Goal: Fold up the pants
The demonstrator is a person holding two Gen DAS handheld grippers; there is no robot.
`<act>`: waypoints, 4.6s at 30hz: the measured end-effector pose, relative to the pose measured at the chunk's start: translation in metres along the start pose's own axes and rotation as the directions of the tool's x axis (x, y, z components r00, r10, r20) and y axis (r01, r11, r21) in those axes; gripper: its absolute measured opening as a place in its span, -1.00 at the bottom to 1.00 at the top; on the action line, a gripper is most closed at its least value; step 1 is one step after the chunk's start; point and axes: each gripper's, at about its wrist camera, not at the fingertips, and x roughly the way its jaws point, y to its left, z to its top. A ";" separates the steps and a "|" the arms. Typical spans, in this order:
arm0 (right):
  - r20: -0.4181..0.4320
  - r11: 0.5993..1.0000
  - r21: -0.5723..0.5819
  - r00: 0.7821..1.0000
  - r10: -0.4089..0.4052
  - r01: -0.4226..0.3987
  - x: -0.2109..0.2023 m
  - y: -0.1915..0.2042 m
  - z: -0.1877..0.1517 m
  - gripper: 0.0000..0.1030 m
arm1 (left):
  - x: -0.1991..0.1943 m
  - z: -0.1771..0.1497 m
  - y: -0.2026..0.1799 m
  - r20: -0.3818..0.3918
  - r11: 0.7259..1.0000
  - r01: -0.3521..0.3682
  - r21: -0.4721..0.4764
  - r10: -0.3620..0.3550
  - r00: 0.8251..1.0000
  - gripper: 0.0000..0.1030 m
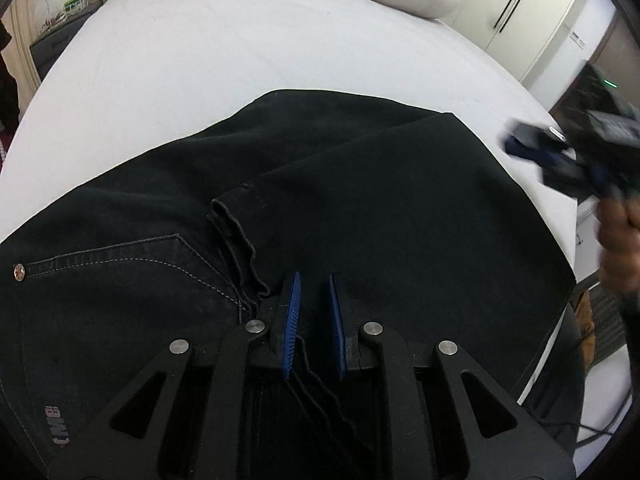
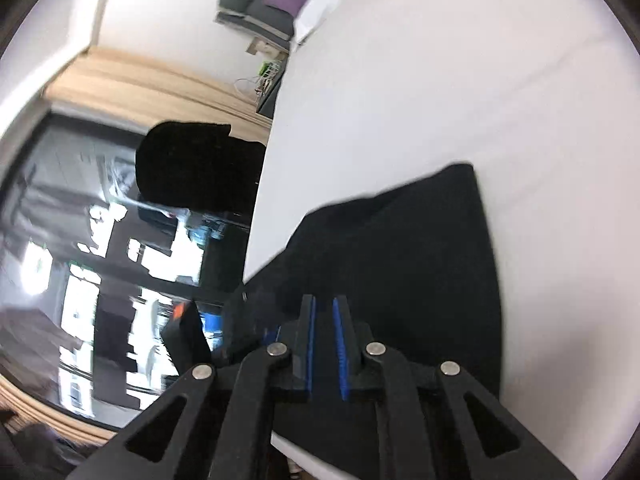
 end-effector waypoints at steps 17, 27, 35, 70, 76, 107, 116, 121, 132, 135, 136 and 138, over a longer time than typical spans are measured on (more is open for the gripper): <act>-0.180 0.992 0.037 0.977 -0.112 0.120 -0.006 -0.036 -0.050 -1.00 | 0.009 -0.007 0.006 0.022 1.000 -0.011 0.016 0.010 1.000 -0.73; -0.083 0.988 0.118 0.992 -0.095 0.104 -0.034 -0.052 -0.095 -1.00 | 0.011 -0.011 0.005 0.038 1.000 -0.007 0.014 0.007 0.999 -0.73; -0.019 0.990 0.106 0.996 -0.087 0.089 -0.039 -0.061 -0.104 -1.00 | 0.004 -0.014 0.007 0.057 1.000 -0.001 0.010 0.000 0.998 -0.73; 0.256 0.989 0.081 0.956 -0.144 0.128 -0.058 -0.024 -0.127 -0.15 | -0.202 -0.242 0.195 0.442 0.497 0.407 -0.766 -0.053 0.896 0.84; 0.290 1.000 0.011 0.957 0.017 -0.021 -0.062 0.024 -0.121 0.33 | -0.188 -0.236 0.210 0.472 0.472 0.443 -0.762 -0.063 0.879 0.82; -0.255 0.969 -0.178 0.943 -0.213 0.171 0.152 0.092 -0.051 -0.75 | -0.168 -0.186 0.225 0.485 0.565 0.439 -0.699 -0.076 0.871 -0.72; -0.282 0.962 -0.137 0.921 -0.267 0.237 0.169 0.058 -0.052 -1.00 | -0.203 -0.139 0.186 0.470 0.736 0.334 -0.588 -0.025 0.883 -0.72; -0.241 0.961 -0.145 0.934 -0.265 0.235 0.167 0.055 -0.061 -1.00 | -0.212 -0.097 0.148 0.463 0.829 0.266 -0.493 -0.009 0.886 -0.72; -0.114 0.983 -0.182 0.993 0.011 -0.032 0.098 0.112 -0.033 0.51 | -0.186 -0.003 0.018 0.416 0.979 0.103 -0.174 -0.022 0.909 -0.72; -0.141 0.971 -0.214 0.987 0.076 -0.106 0.083 0.130 -0.017 0.68 | -0.171 0.007 -0.021 0.397 0.996 0.053 -0.076 -0.019 0.918 -0.72; -0.157 0.969 -0.221 0.985 0.076 -0.110 0.081 0.133 -0.015 0.68 | -0.163 0.010 -0.037 0.385 0.999 0.032 -0.034 -0.016 0.923 -0.72; -0.182 0.965 -0.240 0.981 0.060 -0.103 0.086 0.146 -0.013 0.68 | -0.152 0.014 -0.056 0.369 1.000 0.011 0.010 -0.014 0.929 -0.72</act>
